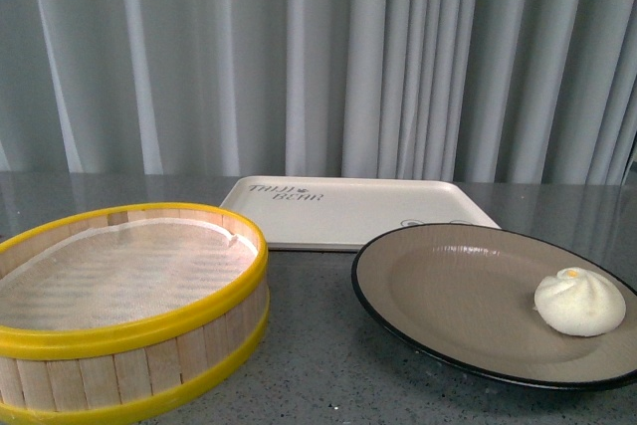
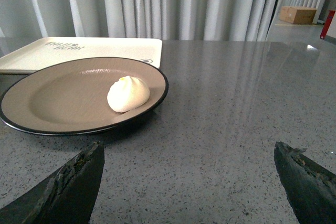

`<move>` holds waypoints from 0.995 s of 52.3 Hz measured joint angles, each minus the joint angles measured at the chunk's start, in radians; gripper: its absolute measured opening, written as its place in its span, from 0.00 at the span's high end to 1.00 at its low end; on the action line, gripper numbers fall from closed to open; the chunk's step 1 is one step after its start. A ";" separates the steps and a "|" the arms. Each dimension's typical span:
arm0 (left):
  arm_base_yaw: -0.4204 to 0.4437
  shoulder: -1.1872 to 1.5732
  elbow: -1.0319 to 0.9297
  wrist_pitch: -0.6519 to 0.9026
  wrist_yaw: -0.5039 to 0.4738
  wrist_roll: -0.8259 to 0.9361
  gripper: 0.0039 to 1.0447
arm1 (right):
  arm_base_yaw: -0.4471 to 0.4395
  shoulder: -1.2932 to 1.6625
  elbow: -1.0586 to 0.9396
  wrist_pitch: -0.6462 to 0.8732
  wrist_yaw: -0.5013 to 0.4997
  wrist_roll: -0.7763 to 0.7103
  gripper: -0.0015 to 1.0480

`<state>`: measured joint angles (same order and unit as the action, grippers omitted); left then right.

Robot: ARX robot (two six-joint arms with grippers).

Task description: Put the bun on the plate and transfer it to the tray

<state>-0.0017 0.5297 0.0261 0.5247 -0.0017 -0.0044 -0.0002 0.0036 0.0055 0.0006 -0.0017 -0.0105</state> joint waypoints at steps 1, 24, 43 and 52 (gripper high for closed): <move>0.000 -0.009 0.000 -0.008 0.000 0.000 0.96 | 0.000 0.000 0.000 0.000 0.000 0.000 0.08; 0.000 -0.208 -0.001 -0.200 0.000 0.000 0.96 | 0.000 0.000 0.000 0.000 0.000 0.000 0.08; 0.000 -0.331 -0.001 -0.322 0.000 0.000 0.96 | 0.000 0.000 0.000 0.000 0.000 0.000 0.08; 0.000 -0.441 0.000 -0.462 0.001 0.000 0.96 | 0.000 0.000 0.000 0.000 0.000 0.000 0.08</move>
<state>-0.0017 0.0887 0.0257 0.0631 -0.0006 -0.0044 -0.0002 0.0036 0.0055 0.0006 -0.0017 -0.0105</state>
